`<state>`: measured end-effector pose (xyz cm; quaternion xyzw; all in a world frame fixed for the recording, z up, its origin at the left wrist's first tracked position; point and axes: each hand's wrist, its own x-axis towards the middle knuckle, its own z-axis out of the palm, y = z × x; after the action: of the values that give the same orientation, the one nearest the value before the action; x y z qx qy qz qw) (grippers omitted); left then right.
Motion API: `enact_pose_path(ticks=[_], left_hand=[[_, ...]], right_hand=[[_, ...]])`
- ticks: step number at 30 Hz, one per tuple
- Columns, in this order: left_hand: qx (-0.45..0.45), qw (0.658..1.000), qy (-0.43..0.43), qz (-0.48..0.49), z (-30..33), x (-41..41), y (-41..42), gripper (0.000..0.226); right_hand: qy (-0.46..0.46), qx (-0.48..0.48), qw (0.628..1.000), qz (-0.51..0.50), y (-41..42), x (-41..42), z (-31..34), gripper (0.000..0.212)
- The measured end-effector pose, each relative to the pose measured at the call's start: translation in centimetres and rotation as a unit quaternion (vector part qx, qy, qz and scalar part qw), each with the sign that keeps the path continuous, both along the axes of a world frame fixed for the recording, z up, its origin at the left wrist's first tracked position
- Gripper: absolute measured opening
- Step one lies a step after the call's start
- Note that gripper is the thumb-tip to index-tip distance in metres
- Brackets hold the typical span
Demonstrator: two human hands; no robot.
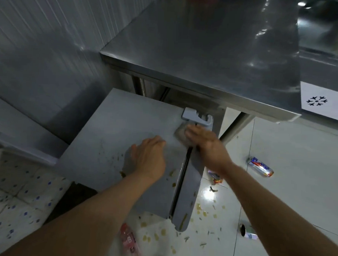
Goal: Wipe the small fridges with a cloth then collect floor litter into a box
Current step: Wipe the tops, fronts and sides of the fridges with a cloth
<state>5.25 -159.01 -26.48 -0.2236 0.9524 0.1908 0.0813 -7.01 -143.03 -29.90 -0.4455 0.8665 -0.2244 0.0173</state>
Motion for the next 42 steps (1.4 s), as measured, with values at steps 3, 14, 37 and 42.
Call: enact_pose_path(ticks=[3,14,37,42], left_hand=[[0.005,1.000,-0.003,0.008,-0.5,0.2,-0.5,0.057],[-0.001,0.998,0.007,-0.058,0.0,2.8,-0.1,0.059],[-0.014,0.989,0.033,-0.146,-0.6,10.9,-1.6,0.073],[0.003,0.992,0.074,-0.107,-0.7,11.6,-1.9,0.069]], right_hand=[[-0.015,-0.005,0.999,-0.030,-0.4,-1.7,-0.5,0.047],[-0.030,-0.031,0.996,0.074,2.8,9.3,-0.8,0.051],[-0.039,0.015,0.991,-0.127,-1.0,12.7,0.2,0.049],[-0.032,0.011,0.998,-0.055,0.5,20.5,-0.4,0.065]])
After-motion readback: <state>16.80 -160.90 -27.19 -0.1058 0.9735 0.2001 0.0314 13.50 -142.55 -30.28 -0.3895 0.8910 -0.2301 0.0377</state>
